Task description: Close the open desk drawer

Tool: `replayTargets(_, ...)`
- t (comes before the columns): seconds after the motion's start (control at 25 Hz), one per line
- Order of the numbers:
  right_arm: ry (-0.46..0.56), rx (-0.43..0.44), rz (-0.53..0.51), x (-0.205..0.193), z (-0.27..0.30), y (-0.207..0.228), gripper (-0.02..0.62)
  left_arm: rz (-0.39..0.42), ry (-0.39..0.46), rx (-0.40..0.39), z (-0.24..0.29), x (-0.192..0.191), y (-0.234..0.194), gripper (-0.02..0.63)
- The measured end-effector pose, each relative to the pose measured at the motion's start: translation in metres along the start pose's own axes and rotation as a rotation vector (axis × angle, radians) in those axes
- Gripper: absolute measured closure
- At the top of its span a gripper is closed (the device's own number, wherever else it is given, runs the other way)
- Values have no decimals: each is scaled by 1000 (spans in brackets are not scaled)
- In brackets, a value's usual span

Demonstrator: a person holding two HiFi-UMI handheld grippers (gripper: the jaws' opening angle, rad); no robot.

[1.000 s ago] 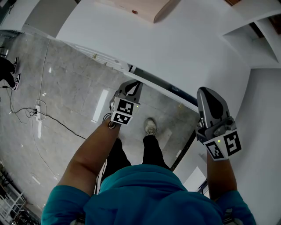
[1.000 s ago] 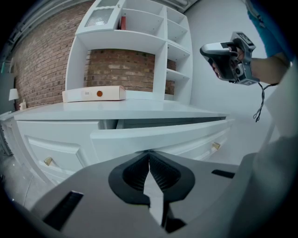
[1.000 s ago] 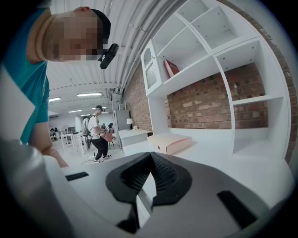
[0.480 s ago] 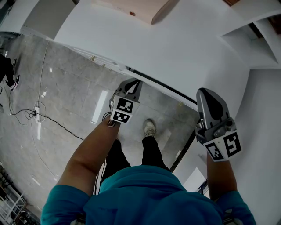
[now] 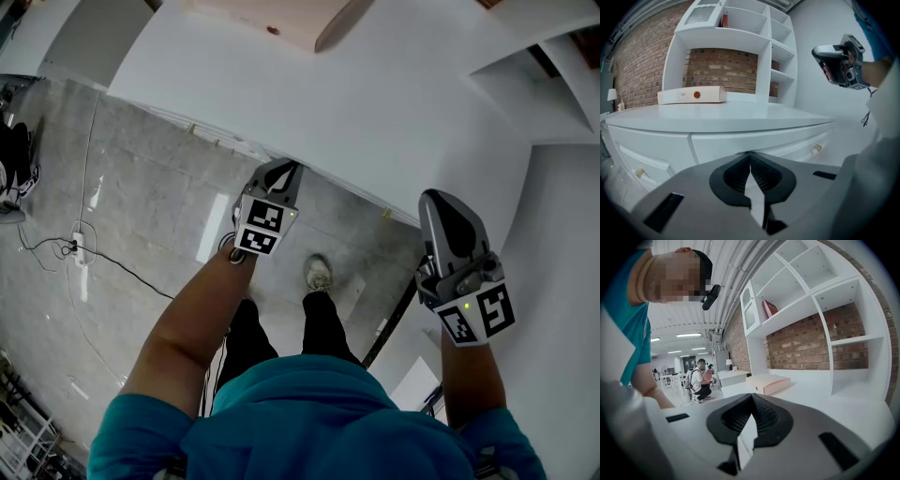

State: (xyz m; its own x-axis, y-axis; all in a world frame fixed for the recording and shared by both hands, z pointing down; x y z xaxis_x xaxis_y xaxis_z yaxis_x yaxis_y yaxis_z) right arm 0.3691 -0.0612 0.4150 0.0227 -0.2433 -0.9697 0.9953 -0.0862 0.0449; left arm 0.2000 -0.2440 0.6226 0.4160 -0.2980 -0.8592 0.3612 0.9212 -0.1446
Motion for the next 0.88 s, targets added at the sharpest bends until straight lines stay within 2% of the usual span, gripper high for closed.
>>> replayTargets(0.56, 1, 6, 4, -1, 4, 0, 574, -11, -2, -6, 5, 1, -2, 589)
replayTargets(0.88, 5, 15, -6, 0, 0, -14, 574, -62, 1, 2, 2, -3, 0, 588)
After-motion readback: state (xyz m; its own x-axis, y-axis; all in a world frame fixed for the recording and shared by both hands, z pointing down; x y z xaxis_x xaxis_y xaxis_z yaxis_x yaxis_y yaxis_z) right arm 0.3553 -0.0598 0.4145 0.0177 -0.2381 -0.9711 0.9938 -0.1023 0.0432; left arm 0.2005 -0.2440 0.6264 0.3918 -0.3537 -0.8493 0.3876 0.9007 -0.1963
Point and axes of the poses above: the fingertips, and each gripper's own axes: z forward along the fingers, y to its right, x out of its top, the point moved 8 cm from there along -z, backward along the fingers, and after that the axes turned 6 degrees about -z, right-handed, at the moved point
